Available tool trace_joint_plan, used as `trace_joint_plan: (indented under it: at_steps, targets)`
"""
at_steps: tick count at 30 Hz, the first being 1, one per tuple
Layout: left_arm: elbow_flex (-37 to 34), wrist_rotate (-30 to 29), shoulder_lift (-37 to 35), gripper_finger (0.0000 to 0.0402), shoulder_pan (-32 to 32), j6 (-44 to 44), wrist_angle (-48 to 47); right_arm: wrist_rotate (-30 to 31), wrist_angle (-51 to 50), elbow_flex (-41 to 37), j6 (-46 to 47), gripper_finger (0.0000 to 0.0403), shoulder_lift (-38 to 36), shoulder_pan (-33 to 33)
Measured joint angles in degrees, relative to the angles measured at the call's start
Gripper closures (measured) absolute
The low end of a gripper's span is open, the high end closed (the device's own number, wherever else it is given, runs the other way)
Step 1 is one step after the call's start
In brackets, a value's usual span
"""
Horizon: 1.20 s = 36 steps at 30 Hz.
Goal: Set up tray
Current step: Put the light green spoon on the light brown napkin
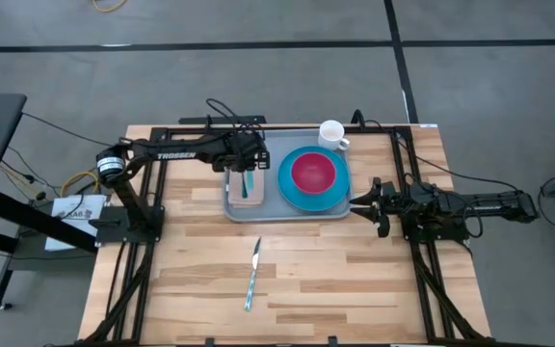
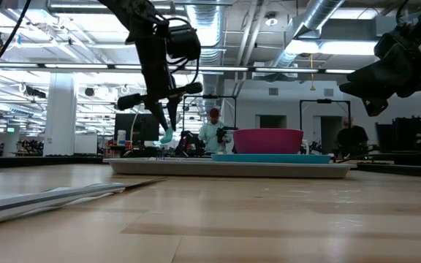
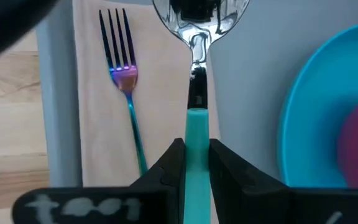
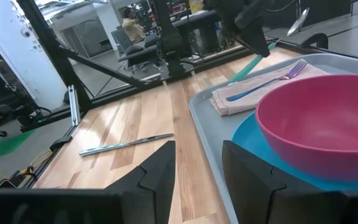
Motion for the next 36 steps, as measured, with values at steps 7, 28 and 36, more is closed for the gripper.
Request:
trace_joint_plan:
  at_steps: [7, 28, 36]
  targets:
    - [-3.4, 0.8, 0.0, 0.0372, 0.0, -1.4, 2.5, 0.0, 0.0, 0.0, 0.0, 0.028, 0.0, 0.0]
    - [-7.8, 4.6, 4.7, 0.0372, 0.7, -2.8, 10.9, 0.0, 0.0, 0.0, 0.0, 0.028, 0.0, 0.0]
    - [-7.7, 4.5, 7.2, 0.0372, 0.9, -1.3, 11.1, 0.0, 0.0, 0.0, 0.0, 0.028, 0.0, 0.0]
